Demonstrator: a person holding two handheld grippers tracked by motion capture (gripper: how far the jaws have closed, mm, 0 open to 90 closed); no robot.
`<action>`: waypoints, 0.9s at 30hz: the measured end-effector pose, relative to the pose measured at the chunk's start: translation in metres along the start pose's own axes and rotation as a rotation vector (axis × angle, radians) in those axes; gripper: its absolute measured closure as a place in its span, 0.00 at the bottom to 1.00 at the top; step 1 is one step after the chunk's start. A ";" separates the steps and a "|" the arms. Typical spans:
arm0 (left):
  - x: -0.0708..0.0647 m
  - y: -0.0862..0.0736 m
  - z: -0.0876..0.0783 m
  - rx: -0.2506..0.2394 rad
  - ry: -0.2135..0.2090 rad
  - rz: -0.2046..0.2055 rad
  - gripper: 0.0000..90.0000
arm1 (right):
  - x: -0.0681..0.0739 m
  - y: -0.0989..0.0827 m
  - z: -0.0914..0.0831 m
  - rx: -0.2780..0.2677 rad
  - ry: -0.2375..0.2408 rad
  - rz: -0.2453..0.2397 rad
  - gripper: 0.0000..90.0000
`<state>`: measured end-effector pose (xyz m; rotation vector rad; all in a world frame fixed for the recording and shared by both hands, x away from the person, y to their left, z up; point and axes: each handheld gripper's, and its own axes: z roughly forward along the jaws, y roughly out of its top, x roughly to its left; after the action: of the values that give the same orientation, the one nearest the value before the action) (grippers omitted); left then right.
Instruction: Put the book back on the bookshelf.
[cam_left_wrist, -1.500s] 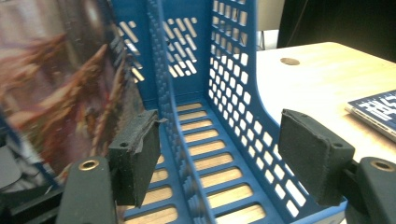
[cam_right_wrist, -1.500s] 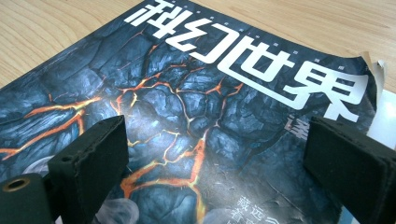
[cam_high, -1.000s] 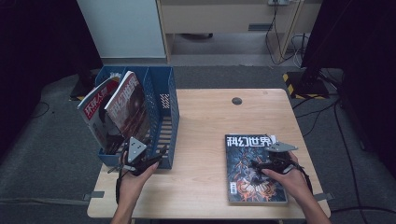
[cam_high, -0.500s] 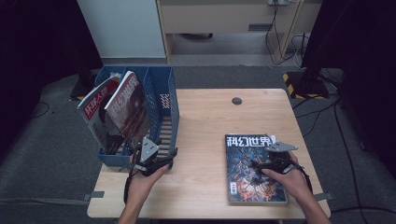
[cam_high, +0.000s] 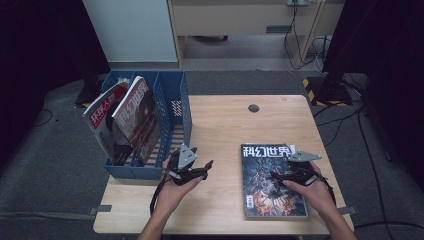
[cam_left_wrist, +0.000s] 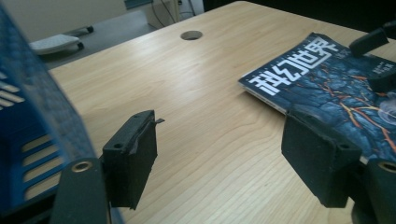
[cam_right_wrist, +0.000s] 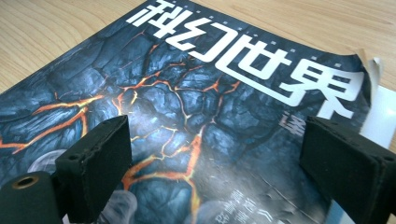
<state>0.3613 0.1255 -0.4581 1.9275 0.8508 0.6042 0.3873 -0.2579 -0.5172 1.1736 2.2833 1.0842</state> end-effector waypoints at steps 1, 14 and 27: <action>-0.003 0.001 0.004 -0.002 -0.008 0.001 0.30 | -0.001 0.000 -0.001 0.003 0.000 0.008 0.11; -0.031 -0.001 0.051 0.034 -0.049 -0.017 0.29 | -0.018 -0.005 -0.006 0.020 -0.006 0.049 0.08; -0.047 -0.011 0.053 0.048 -0.088 -0.034 0.28 | -0.019 -0.007 -0.004 0.028 0.005 0.072 0.08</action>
<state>0.3642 0.0643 -0.4950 1.9642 0.8471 0.4795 0.3923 -0.2783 -0.5207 1.2741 2.2831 1.0847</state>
